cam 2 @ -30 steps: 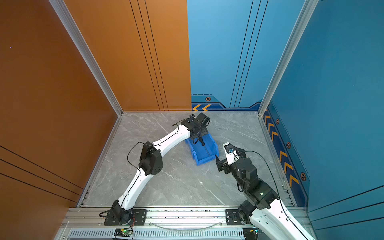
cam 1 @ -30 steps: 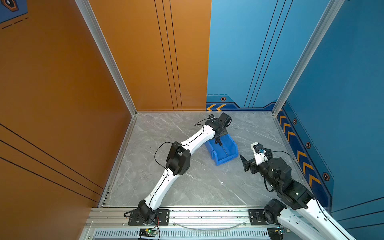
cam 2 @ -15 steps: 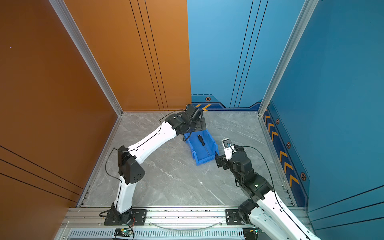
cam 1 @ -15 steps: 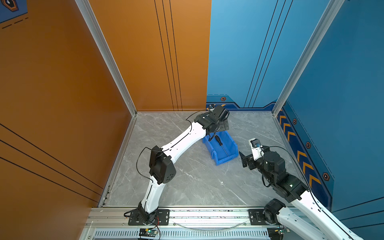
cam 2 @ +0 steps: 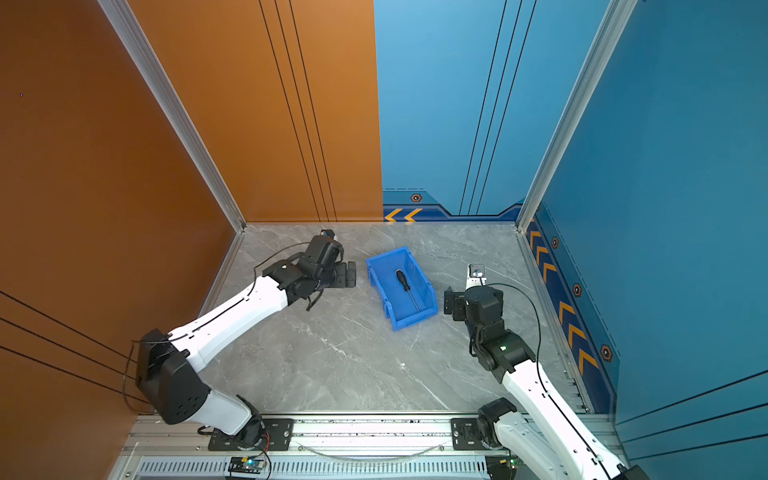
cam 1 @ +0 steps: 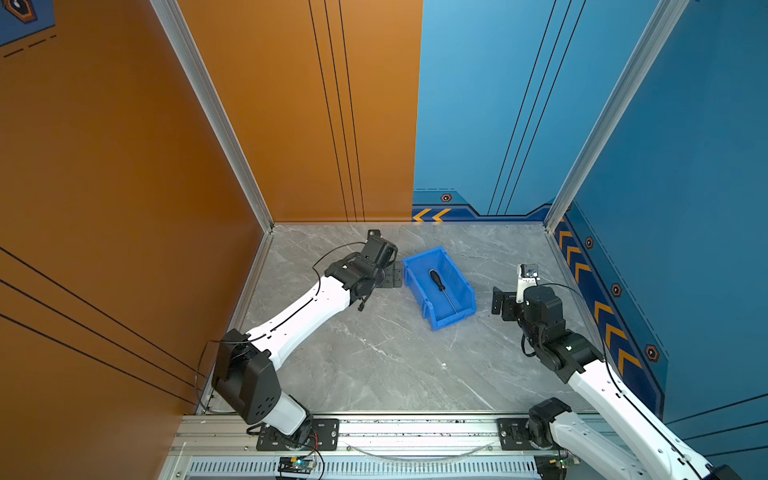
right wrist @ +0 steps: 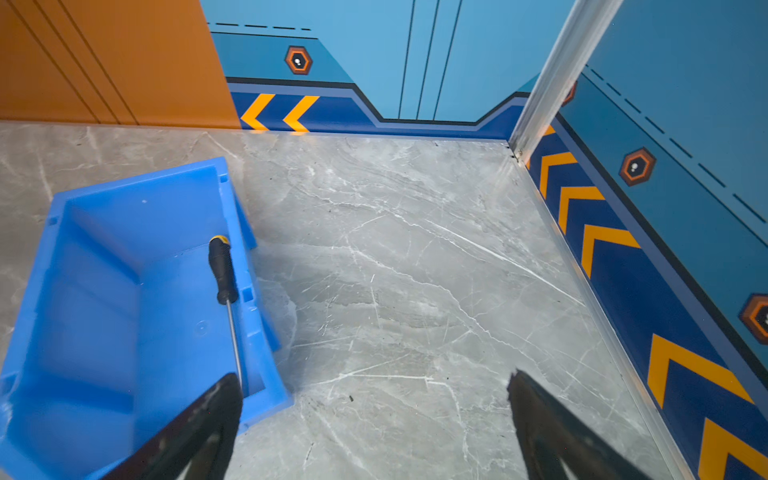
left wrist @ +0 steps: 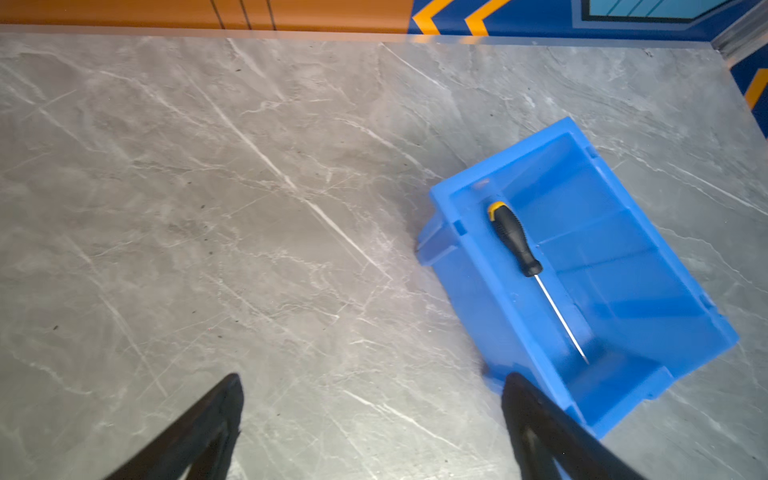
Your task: Put the screwdriver in the bin
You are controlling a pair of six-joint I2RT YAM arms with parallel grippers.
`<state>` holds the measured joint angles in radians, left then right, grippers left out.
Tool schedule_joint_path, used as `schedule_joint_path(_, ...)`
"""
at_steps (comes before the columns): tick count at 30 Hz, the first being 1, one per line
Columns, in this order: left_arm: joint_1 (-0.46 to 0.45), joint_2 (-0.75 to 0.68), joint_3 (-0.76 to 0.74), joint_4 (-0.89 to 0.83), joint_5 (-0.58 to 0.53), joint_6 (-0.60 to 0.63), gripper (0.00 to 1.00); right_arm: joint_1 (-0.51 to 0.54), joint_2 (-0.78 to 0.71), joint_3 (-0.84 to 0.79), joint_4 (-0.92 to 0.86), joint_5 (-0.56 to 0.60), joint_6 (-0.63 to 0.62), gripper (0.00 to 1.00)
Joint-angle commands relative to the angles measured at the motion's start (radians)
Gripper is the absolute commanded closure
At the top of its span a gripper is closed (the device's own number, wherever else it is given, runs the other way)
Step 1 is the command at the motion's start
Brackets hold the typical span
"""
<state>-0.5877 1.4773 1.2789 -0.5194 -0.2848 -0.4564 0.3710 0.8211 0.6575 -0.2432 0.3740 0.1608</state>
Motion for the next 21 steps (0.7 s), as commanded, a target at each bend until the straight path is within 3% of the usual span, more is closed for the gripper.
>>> schedule_joint_path(1,0.063,-0.127,-0.153,0.183,0.007,0.096,0.02,-0.023,0.007,-0.037,0.068,0.086,0.066,0.0)
schedule_joint_path(5,0.175,-0.237,-0.343,0.257,-0.024,0.101,0.02,-0.074,-0.009,-0.114,0.183,0.025,0.01,0.0)
schedule_joint_path(10,0.31,-0.307,-0.496,0.321,-0.129,0.078,0.02,-0.113,-0.045,-0.289,0.454,0.015,-0.09,0.0)
schedule_joint_path(14,0.373,-0.284,-0.533,0.363,-0.229,0.072,0.02,-0.176,0.012,-0.359,0.575,-0.01,-0.052,0.0)
schedule_joint_path(17,0.398,-0.248,-0.563,0.409,-0.304,0.147,0.02,-0.186,0.087,-0.361,0.629,-0.038,-0.068,0.0)
schedule_joint_path(21,0.428,-0.193,-0.596,0.49,-0.289,0.22,0.02,-0.195,0.207,-0.355,0.748,-0.054,-0.08,0.0)
